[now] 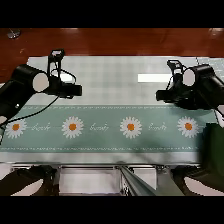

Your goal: Fold the shirts.

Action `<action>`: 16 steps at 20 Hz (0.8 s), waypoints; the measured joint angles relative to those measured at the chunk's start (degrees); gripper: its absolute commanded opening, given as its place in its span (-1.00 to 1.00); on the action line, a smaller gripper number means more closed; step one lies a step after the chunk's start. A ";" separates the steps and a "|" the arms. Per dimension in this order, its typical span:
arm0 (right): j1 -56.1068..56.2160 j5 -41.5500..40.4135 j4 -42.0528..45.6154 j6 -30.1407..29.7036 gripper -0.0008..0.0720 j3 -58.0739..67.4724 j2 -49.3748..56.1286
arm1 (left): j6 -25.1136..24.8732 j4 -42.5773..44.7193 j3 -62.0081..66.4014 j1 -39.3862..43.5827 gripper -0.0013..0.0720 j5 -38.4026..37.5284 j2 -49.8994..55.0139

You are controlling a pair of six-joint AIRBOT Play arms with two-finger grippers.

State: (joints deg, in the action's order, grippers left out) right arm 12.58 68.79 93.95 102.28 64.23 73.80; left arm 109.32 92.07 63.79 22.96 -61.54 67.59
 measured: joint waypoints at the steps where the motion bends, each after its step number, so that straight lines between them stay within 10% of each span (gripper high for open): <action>1: 0.00 0.00 0.02 0.00 -0.90 0.00 0.00 | 0.00 -0.02 0.00 0.00 -0.89 0.02 0.00; 16: 0.00 -0.79 0.04 0.00 -0.90 0.00 0.00 | 0.02 -0.02 0.00 0.00 -0.89 0.02 0.00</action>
State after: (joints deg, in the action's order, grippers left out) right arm 12.58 68.01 94.00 102.28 64.23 73.80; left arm 109.34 92.05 63.79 22.96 -61.52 67.59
